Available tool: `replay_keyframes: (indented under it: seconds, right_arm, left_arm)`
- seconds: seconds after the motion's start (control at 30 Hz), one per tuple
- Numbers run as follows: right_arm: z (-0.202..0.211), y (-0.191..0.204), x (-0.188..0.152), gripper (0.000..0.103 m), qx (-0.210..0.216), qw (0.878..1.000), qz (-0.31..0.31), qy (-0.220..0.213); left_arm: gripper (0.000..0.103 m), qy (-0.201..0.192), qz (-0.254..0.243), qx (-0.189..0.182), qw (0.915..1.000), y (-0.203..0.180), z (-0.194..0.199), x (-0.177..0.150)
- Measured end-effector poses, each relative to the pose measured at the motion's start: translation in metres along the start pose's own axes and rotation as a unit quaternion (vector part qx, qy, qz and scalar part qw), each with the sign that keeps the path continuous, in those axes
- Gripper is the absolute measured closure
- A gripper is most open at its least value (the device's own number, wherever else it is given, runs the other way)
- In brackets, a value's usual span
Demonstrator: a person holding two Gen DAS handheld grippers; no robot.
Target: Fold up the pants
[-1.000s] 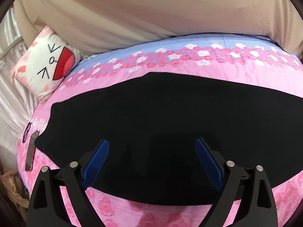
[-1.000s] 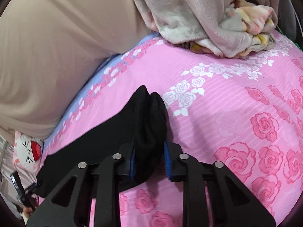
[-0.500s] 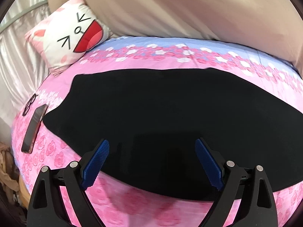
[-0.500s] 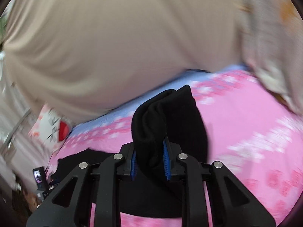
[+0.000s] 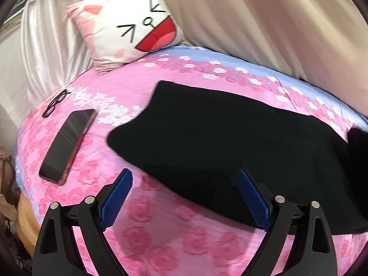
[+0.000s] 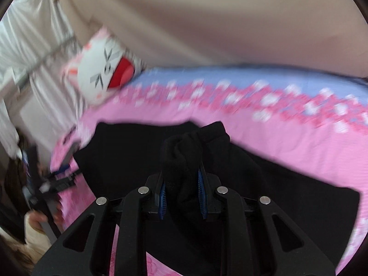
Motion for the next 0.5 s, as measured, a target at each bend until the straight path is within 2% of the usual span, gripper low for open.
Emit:
replay_keyframes:
  seconds: [0.17,0.33,0.43,0.5]
  right_arm:
    - [-0.033,0.009,-0.029,0.082,-0.008,0.999,0.005,0.046]
    - [-0.039,0.007,-0.04,0.081,-0.017,0.998,0.009,0.056]
    - [-0.044,0.013,-0.039,0.076,-0.024,0.998,0.023,0.059]
    - [-0.044,0.017,-0.039,0.068,-0.025,0.997,0.033,0.058]
  left_arm:
    - [0.013,0.004,0.023,0.002,0.9997,0.027,-0.006,0.002]
    - [0.013,0.011,0.042,-0.005,0.999,0.043,-0.012,0.003]
    - [0.013,0.014,0.046,-0.006,0.9988,0.047,-0.012,0.002]
    - [0.013,0.016,0.049,-0.006,0.9987,0.051,-0.012,0.001]
Point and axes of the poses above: each gripper's, at about its wrist camera, not at the fingertips, and z roughly against the way its jaws point, y to its left, x to its top, the point moved 4 cm from there along -z, roughly the way its jaws point, and after that the axes turned 2 degrees about z, right-handed, at the moved point
